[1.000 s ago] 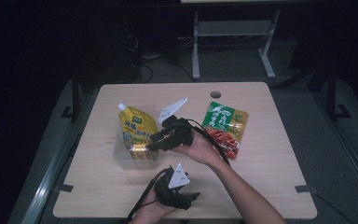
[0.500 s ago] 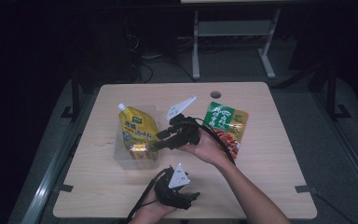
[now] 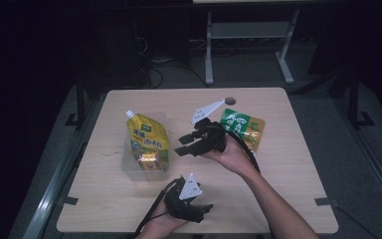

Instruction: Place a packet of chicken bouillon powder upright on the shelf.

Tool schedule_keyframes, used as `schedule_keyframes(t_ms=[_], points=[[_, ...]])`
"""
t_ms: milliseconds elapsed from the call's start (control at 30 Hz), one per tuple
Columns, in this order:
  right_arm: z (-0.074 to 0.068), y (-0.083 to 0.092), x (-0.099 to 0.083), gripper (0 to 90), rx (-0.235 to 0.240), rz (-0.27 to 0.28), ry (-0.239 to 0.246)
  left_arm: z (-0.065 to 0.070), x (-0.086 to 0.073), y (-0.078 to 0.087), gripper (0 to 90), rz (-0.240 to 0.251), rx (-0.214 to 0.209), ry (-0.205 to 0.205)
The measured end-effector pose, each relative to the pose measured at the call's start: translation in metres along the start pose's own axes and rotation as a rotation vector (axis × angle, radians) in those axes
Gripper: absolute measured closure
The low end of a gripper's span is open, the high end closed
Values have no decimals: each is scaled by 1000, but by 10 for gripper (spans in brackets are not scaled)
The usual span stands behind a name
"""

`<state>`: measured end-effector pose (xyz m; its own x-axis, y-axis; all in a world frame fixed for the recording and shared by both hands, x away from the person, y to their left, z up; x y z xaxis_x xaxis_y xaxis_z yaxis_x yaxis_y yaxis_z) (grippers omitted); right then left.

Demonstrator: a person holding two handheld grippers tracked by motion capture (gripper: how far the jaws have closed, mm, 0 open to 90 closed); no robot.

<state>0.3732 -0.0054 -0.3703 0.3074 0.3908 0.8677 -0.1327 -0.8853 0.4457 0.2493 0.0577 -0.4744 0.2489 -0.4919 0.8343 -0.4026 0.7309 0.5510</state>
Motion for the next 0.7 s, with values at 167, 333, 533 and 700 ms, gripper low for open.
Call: schedule_keyframes(t_ms=[167, 333, 533, 700], points=[[5, 13, -6, 485, -18, 1, -20, -3, 1, 1, 243, 7, -1, 0], [9, 25, -14, 462, -43, -3, -46, -7, 3, 3, 236, 22, 2, 14], [17, 43, -28, 427, -87, 7, -58, -10, 4, 2, 223, 38, -8, 46], [26, 64, -39, 406, -130, 33, -106, -11, 4, 2, 220, 36, -10, 28]])
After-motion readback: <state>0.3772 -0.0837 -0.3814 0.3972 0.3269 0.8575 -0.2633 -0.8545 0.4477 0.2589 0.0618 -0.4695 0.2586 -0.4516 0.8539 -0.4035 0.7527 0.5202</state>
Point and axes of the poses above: each handheld gripper's, and its own axes: y roughly backward along the jaws, x roughly out of its top, z roughly to its right, the point moved 5 cm from there along -y, roughly forward along the jaws, and after that the axes turned 9 degrees about z, right-handed, at the moved point
